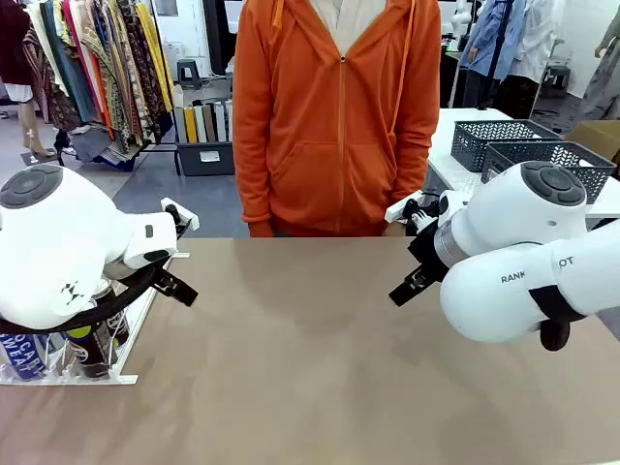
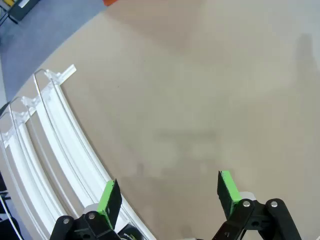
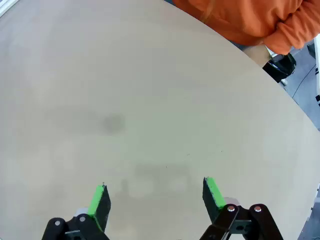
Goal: Retrieve and store the cans from the dispenser.
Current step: Pick up one can from the Automatic Can Dispenser and place it in the middle of the table.
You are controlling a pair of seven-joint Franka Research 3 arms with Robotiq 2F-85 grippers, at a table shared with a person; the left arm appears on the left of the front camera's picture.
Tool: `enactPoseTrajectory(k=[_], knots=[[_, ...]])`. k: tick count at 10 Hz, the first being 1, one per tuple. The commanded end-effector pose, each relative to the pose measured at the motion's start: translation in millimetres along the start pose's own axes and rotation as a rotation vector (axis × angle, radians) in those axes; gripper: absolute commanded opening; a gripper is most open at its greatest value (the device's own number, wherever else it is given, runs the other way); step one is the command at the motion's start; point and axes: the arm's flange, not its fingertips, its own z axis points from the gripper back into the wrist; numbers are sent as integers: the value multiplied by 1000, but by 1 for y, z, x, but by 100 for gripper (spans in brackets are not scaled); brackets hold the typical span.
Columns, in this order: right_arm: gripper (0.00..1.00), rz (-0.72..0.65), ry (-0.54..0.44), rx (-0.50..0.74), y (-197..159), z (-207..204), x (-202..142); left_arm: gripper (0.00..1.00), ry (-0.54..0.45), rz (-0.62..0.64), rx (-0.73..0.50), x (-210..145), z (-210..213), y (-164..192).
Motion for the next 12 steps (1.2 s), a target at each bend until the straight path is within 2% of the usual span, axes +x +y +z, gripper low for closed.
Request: enactPoseTrajectory(k=[1, 12], knots=[[100, 0, 0, 0, 0, 0, 0, 100, 0, 0, 0, 0, 0, 0], [100, 0, 0, 0, 0, 0, 0, 100, 0, 0, 0, 0, 0, 0]])
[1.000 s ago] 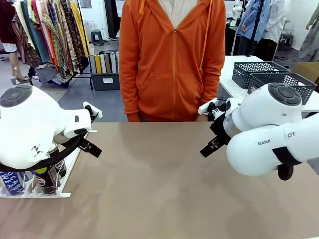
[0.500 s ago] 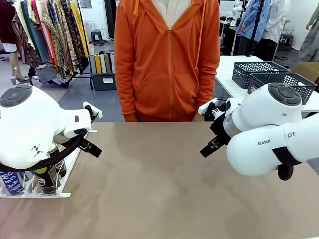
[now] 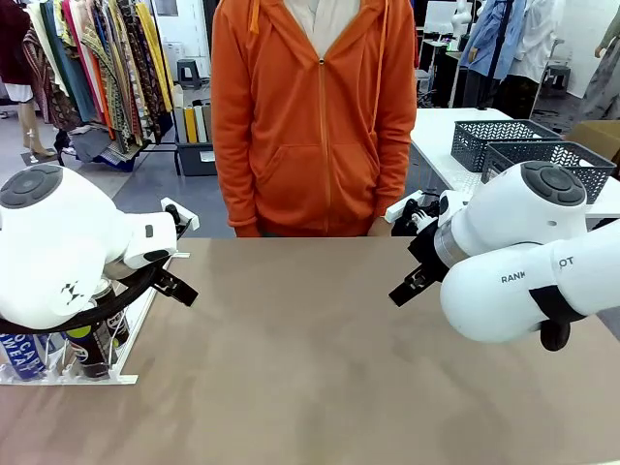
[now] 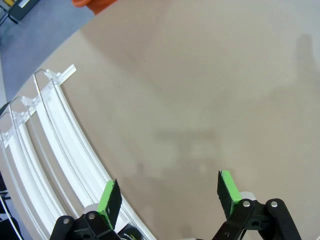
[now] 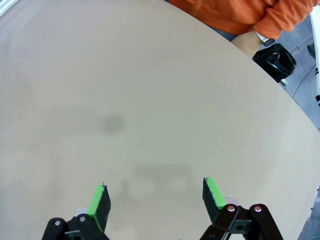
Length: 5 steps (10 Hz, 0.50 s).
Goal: Retrieve and store the cans from the dispenser.
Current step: Pick up one can from the Automatic Can Dispenser and place it in the middle of the table.
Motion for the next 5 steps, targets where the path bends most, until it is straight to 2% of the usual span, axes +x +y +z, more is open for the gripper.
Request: enactPoseTrajectory(k=[1, 5], knots=[[100, 0, 0, 0, 0, 0, 0, 100, 0, -1, 0, 0, 0, 0], [100, 0, 0, 0, 0, 0, 0, 100, 0, 0, 0, 0, 0, 0]])
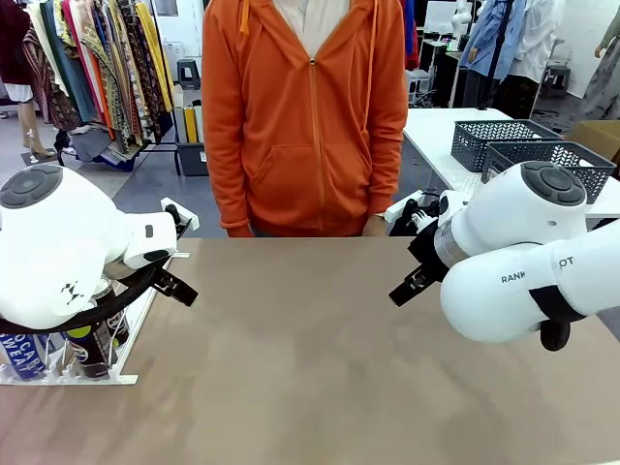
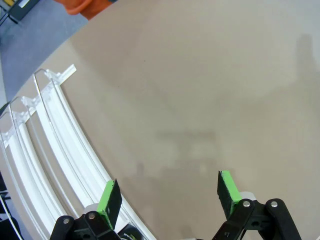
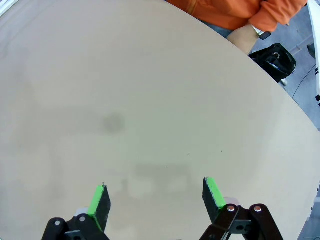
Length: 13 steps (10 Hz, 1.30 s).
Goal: Retrieve and store the cans from the dispenser.
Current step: Pick up one can from the Automatic Can Dispenser and place it in the middle of the table.
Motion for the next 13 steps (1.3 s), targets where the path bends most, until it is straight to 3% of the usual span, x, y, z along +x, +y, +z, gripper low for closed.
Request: enactPoseTrajectory(k=[1, 2, 3, 4, 5, 6, 7, 9, 11, 13], knots=[[100, -5, 52, 121, -3, 11, 0, 100, 12, -45, -144, 1, 14, -2], [100, -65, 145, 263, -13, 29, -3, 100, 45, -48, -311, 3, 35, -3], [100, -281, 165, 417, -26, 53, -1, 100, 91, 105, -442, 10, 65, -3], [100, -489, 163, 495, -42, 75, -4, 100, 165, 251, -465, 17, 90, 2], [100, -515, 111, 687, -57, 102, -16, 100, 130, 340, -547, 17, 119, 18], [100, -530, 31, 811, -72, 133, -36, 100, 63, 363, -706, 9, 154, 42], [100, -497, -155, 923, -91, 171, -68, 100, -72, 428, -816, -10, 196, 74], [100, -643, -457, 937, -124, 208, -139, 100, -374, 599, -868, -70, 252, 140], [100, -847, -613, 930, -147, 206, -204, 100, -580, 833, -836, -145, 264, 188], [100, -924, -653, 923, -153, 196, -229, 100, -679, 986, -814, -192, 261, 205]])
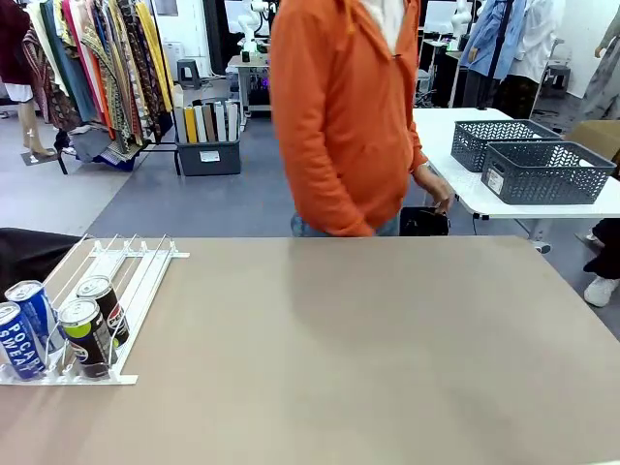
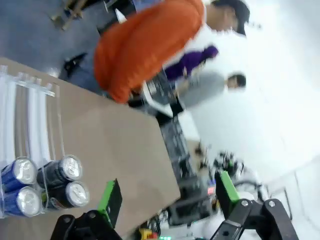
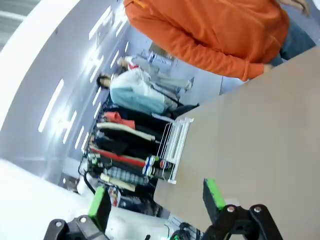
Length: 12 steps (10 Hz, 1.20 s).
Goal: Retrieve and store the cans from the dispenser.
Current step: Pick up one can from the Automatic Can Dispenser and place it in the middle of the table.
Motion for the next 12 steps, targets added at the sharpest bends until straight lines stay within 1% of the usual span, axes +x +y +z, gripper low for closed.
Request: enactPoseTrajectory(k=[1, 2, 7, 8, 9, 10, 11, 12], knots=[[100, 11, -18, 15, -23, -42, -70, 100, -90, 35, 3, -6, -7, 22], [100, 0, 0, 0, 0, 0, 0, 100, 0, 0, 0, 0, 0, 0], [100, 0, 0, 0, 0, 0, 0, 100, 0, 0, 0, 0, 0, 0], [100, 0, 0, 0, 0, 0, 0, 100, 19, 14, 19, -2, -4, -1], [100, 0, 0, 0, 0, 0, 0, 100, 156, -58, 219, -3, -5, -16], [100, 0, 0, 0, 0, 0, 0, 100, 318, -122, 474, -1, -11, -22], [100, 0, 0, 0, 0, 0, 0, 100, 508, -215, 732, -4, -21, -24], [100, 0, 0, 0, 0, 0, 0, 100, 672, -273, 944, -14, -34, -28]])
